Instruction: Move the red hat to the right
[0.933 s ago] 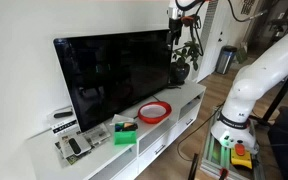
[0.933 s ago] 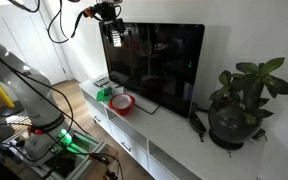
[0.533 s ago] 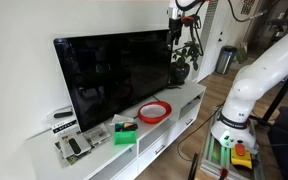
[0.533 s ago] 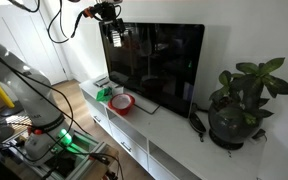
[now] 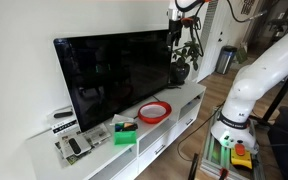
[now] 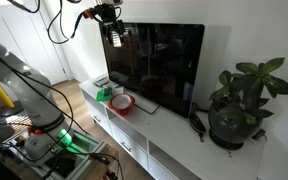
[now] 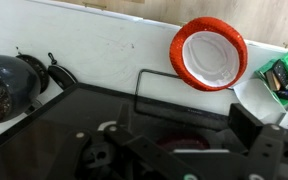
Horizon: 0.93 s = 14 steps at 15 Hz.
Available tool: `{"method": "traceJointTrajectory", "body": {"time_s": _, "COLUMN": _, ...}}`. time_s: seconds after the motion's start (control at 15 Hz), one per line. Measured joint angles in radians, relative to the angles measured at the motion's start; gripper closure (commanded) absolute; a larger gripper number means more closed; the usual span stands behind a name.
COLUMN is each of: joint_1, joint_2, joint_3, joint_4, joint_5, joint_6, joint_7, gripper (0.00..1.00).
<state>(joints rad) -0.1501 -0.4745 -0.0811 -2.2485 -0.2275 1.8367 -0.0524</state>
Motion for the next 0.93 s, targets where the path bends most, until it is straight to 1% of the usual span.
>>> {"method": "traceJointTrajectory", "body": {"time_s": 0.27, "joint_1": 0.013, "joint_2": 0.033, "joint_3": -0.054, "joint_4": -0.070, "joint_5": 0.052, "joint_6": 0.013, "joint_7": -0.066, "gripper": 0.00}}
{"method": "traceJointTrajectory", "body": {"time_s": 0.4, "joint_1": 0.011, "joint_2": 0.055, "joint_3": -0.088, "joint_4": -0.126, "joint_5": 0.075, "joint_6": 0.066, "joint_7": -0.080, "gripper": 0.00}}
{"method": "traceJointTrajectory", "body": {"time_s": 0.6, "joint_1": 0.008, "joint_2": 0.094, "joint_3": -0.138, "joint_4": -0.218, "joint_5": 0.116, "joint_6": 0.183, "joint_7": -0.105, "gripper": 0.00}}
{"method": "traceJointTrajectory", "body": {"time_s": 0.73, "joint_1": 0.010, "joint_2": 0.132, "joint_3": -0.173, "joint_4": -0.267, "joint_5": 0.180, "joint_6": 0.255, "joint_7": -0.180, "gripper": 0.00}}
{"method": "traceJointTrajectory", "body": {"time_s": 0.93, "joint_1": 0.011, "joint_2": 0.214, "joint_3": -0.230, "joint_4": -0.304, "joint_5": 0.312, "joint_6": 0.330, "joint_7": -0.334, "gripper": 0.00}}
